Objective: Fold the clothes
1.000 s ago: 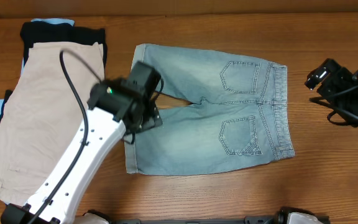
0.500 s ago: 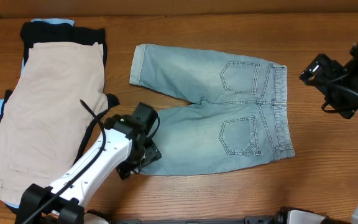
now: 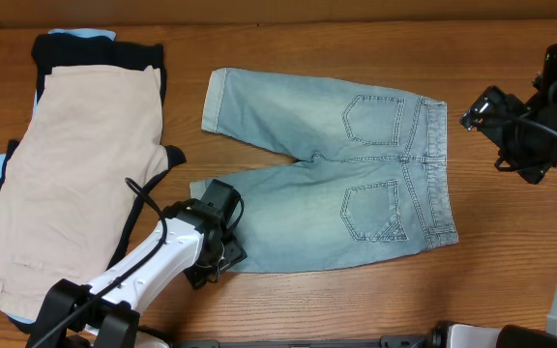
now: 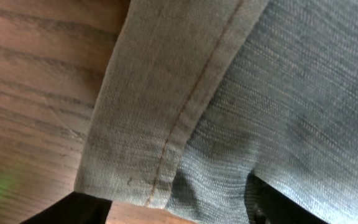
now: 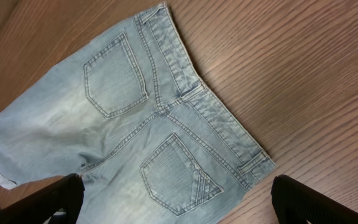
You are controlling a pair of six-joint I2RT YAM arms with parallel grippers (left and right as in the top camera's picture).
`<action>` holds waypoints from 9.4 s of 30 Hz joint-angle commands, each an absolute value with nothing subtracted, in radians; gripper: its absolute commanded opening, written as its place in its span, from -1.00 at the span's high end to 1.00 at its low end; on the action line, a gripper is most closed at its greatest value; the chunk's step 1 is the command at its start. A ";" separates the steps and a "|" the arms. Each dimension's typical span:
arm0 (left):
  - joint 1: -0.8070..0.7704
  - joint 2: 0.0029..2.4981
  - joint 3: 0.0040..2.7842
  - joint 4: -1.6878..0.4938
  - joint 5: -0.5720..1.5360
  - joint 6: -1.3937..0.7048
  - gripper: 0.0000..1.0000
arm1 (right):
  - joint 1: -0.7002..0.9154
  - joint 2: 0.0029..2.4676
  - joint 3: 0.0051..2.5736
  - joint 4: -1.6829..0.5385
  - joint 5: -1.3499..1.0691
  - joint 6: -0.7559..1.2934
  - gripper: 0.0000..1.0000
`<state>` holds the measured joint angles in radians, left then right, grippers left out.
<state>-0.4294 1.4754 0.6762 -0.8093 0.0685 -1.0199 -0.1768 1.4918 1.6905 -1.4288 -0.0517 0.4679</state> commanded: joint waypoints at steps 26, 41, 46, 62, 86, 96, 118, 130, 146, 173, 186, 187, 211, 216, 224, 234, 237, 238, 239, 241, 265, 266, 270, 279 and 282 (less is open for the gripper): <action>-0.392 1.466 0.619 -0.671 -0.138 -0.987 0.91 | -0.154 1.488 0.926 -1.137 -0.185 0.558 -0.74; -0.379 1.466 0.631 -0.639 -0.138 -0.960 0.92 | -0.134 1.488 0.691 -0.834 -0.170 0.688 0.62; -0.332 1.462 0.711 -0.695 -0.138 -0.878 0.92 | -0.138 1.484 0.710 -0.816 -0.159 0.681 0.92; -0.275 1.463 1.375 -1.238 -0.055 -0.525 0.91 | -0.140 1.071 1.034 -1.240 -0.154 0.593 0.92; -0.403 1.733 1.488 -0.782 -0.109 -0.493 0.92 | -0.144 1.165 1.034 -1.185 0.059 0.659 0.92; -0.391 1.897 1.488 -0.536 -0.233 -0.493 0.89 | -0.193 1.413 1.034 -0.831 0.089 0.636 0.92; -0.321 1.974 1.546 -0.429 -0.260 -0.376 -1.00 | -0.199 1.602 1.058 -0.635 0.028 0.541 -1.00; -0.115 2.038 1.583 -0.499 0.257 0.078 -1.00 | -0.197 1.554 1.074 -0.797 -0.245 0.283 -1.00; -0.181 2.216 1.584 -0.475 0.237 0.123 -1.00 | -0.198 1.554 1.074 -0.795 -0.226 0.287 -1.00; -0.094 2.240 1.621 -0.987 0.119 -0.230 -0.31 | -0.271 1.624 1.034 -0.759 -0.129 0.352 -0.73; -0.096 2.148 1.823 -1.164 0.120 -0.169 -0.70 | -0.269 1.829 1.034 -0.642 -0.343 0.253 -0.72; -0.098 2.128 1.829 -1.157 0.120 -0.159 -0.70 | -0.269 1.829 1.034 -0.643 -0.360 0.253 -0.71; -0.110 2.087 1.828 -1.100 0.119 -0.107 -0.68 | -0.382 1.780 1.130 -0.760 -0.574 0.200 0.92; -0.110 2.087 1.829 -1.114 0.120 -0.085 -0.68 | -0.469 1.746 1.345 -1.029 -0.567 0.057 0.92; -0.110 2.087 1.829 -1.132 0.120 -0.056 -0.68 | -0.298 1.746 1.695 -1.306 -0.444 0.015 0.92; -0.110 2.087 1.829 -1.125 0.120 -0.056 -0.69 | 0.208 1.800 1.723 -1.126 -0.215 0.287 0.92; -0.110 2.087 1.829 -1.126 0.120 -0.056 -0.69 | 0.319 1.849 1.723 -1.034 -0.132 0.384 0.92; -0.110 2.087 1.828 -1.126 0.120 -0.056 -0.69 | 0.345 1.865 1.723 -1.005 -0.120 0.406 0.92; -0.110 2.087 1.828 -1.126 0.120 -0.056 -0.69 | 0.383 1.896 1.723 -0.953 -0.120 0.430 0.92; -0.110 2.087 1.828 -1.126 0.120 -0.056 -0.69 | 0.429 1.944 1.723 -0.877 -0.119 0.469 0.92; -0.120 2.169 1.819 -0.937 0.300 -0.039 -0.39 | 0.287 1.752 1.905 -1.265 -0.189 0.329 0.92; -0.120 2.175 1.819 -0.929 0.334 -0.030 -0.39 | 0.272 1.740 1.905 -1.306 -0.193 0.308 0.92; -0.131 2.219 1.819 -0.907 0.393 -0.020 -0.32 | 0.212 1.713 1.905 -1.480 -0.222 0.174 0.92; -0.169 2.333 1.819 -0.902 0.446 0.054 0.28 | 0.088 1.705 1.905 -1.613 -0.230 0.055 0.92; -0.176 2.351 1.819 -0.905 0.472 0.061 0.71 | 0.050 1.705 1.905 -1.591 -0.230 0.033 0.92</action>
<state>-0.1646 2.3253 1.8137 -0.9043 0.4072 0.0231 0.0795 1.7290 1.8801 -1.6115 -0.2058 0.0917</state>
